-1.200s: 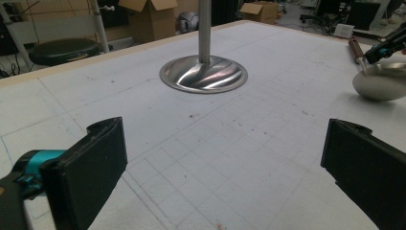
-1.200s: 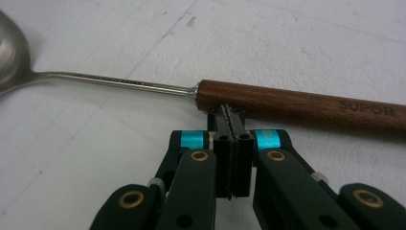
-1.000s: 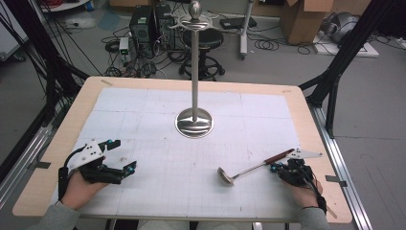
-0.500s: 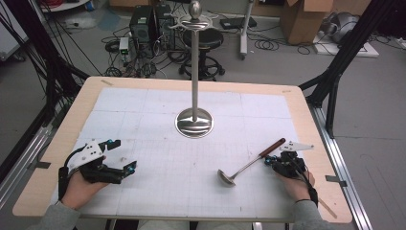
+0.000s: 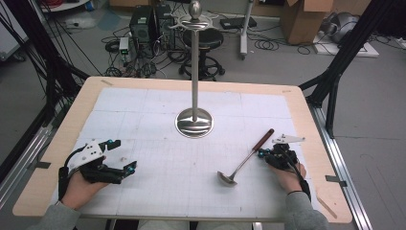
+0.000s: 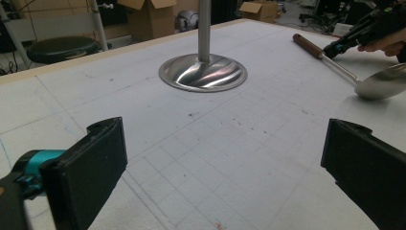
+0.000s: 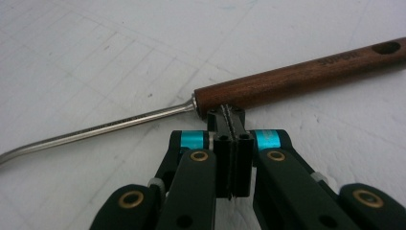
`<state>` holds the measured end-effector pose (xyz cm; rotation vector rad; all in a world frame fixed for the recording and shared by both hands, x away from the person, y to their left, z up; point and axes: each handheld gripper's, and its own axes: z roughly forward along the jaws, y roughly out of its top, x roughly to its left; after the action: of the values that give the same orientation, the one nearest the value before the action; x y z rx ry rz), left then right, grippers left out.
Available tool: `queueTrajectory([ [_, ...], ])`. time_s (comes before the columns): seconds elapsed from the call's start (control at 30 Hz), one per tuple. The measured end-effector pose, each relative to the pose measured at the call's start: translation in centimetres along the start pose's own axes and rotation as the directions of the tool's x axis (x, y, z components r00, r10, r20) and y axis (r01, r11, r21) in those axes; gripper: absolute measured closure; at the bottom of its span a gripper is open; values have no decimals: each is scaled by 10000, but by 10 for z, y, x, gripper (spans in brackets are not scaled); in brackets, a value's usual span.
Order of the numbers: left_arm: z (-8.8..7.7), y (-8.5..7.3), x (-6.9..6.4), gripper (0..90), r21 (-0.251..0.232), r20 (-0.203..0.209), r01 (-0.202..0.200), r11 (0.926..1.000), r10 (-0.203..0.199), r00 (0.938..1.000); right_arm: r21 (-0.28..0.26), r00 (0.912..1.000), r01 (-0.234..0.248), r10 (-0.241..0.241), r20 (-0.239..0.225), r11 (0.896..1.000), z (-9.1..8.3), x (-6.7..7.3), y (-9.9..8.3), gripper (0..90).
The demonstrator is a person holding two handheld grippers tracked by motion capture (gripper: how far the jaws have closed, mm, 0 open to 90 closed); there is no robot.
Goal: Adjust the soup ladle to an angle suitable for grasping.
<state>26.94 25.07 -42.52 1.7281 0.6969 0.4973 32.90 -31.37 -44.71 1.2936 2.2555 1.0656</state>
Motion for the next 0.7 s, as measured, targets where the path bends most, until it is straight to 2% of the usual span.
queueTrajectory([
  [0.27, 0, 0, 0, 25, -10, 14, -2, 10000, 2, 10000, -113, 9999, 76, -78, -146, 9999, 16, 4, 12, 900],
  [0.43, -2, 1, 0, 25, -73, 24, -5, 10000, 5, 10000, -223, 9994, 96, -104, -332, 9997, 12, 7, 14, 900],
  [0.5, -2, 0, -1, 25, -72, 36, -7, 10000, 8, 10000, -501, 9972, 122, -158, -724, 9987, 6, 12, 14, 900],
  [0.53, -1, 0, 0, 25, -26, 27, -13, 10000, 13, 10000, -690, 9927, 358, -435, -1127, 9970, 1, 22, 14, 900],
  [0.57, -1, 0, 0, 25, -12, 26, 3, 10000, -3, 10000, -690, 9927, 358, -435, -1127, 9970, 1, 22, 14, 900],
  [0.6, -1, 0, 0, 25, 22, 29, -10, 10000, 10, 10000, -729, 9889, 500, -597, -1364, 9961, 0, 29, 14, 900],
  [0.63, -1, 0, -1, 25, 20, 20, -11, 10000, 11, 10000, -621, 9785, 864, -964, -1824, 9943, 1, 44, 14, 900],
  [0.67, -1, 0, -1, 25, 6, 23, -26, 10000, 26, 10000, -621, 9785, 864, -964, -1824, 9943, 1, 44, 14, 900],
  [0.7, -1, 0, -1, 25, -20, 24, -21, 10000, 21, 10000, -481, 9680, 1226, -1301, -2144, 9913, 6, 58, 15, 900],
])
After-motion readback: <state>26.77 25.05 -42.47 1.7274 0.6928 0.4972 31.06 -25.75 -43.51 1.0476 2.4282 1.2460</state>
